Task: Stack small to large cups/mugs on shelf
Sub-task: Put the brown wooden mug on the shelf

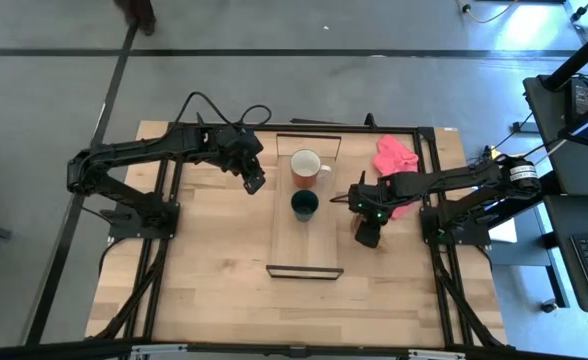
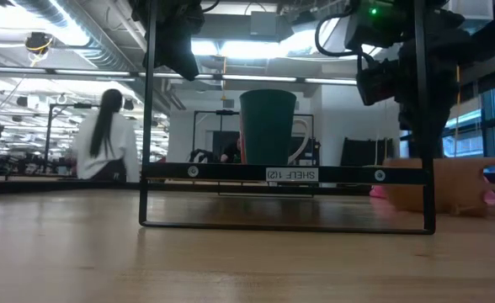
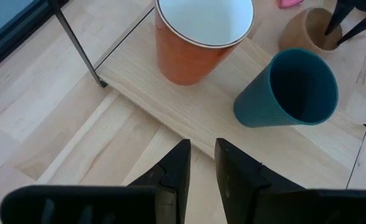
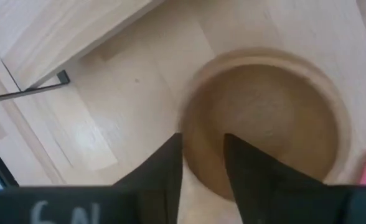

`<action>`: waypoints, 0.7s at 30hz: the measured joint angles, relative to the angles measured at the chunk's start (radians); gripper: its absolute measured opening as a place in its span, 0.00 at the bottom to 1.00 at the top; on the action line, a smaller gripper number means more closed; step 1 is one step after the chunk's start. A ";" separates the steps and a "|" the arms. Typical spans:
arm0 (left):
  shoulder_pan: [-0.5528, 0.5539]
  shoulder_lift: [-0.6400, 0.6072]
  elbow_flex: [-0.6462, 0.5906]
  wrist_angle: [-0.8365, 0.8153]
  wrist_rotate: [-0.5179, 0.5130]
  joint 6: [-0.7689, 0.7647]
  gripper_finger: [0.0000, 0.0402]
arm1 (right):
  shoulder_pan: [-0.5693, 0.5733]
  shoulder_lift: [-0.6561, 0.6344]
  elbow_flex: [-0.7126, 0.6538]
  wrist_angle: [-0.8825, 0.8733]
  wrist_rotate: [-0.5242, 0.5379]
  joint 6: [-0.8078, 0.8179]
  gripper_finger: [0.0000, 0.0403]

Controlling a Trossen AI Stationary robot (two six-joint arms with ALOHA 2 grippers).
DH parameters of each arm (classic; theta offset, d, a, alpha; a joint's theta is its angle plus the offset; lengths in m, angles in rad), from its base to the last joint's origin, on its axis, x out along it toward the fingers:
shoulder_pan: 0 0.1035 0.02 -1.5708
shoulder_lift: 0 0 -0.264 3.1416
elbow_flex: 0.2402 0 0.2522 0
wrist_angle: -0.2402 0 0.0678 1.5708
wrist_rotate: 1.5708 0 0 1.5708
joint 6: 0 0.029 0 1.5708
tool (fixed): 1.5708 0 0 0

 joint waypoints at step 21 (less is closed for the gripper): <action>0.019 0.000 0.000 0.002 -0.001 0.043 0.17 | -0.039 -0.056 0.049 -0.236 0.173 0.272 0.38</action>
